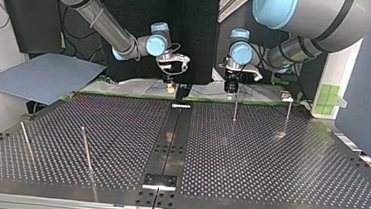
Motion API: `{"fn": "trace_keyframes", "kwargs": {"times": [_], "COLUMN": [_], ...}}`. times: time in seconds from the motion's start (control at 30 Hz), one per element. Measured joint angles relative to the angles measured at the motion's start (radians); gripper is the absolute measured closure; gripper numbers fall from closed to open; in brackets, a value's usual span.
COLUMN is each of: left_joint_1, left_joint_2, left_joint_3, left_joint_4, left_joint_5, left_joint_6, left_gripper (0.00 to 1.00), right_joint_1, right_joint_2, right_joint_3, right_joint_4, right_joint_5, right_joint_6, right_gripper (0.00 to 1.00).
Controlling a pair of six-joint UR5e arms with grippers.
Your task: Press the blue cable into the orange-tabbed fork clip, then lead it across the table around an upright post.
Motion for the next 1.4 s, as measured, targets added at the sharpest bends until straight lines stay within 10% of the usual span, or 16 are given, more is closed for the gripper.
{"fn": "trace_keyframes", "kwargs": {"times": [0.63, 1.4], "left_joint_1": [-0.052, -0.141], "left_joint_2": [0.001, 0.124], "left_joint_3": [0.03, 0.102], "left_joint_4": [-0.026, -0.227], "left_joint_5": [0.016, -0.095], "left_joint_6": [-0.007, 0.036], "left_gripper": [1.0, 1.0], "right_joint_1": [-0.005, -0.003], "right_joint_2": [0.001, -0.16], "right_joint_3": [-0.012, -0.052], "right_joint_4": [0.009, 0.205], "right_joint_5": [0.0, 0.065], "right_joint_6": [-0.006, -0.038], "right_gripper": [1.0, 1.0]}}
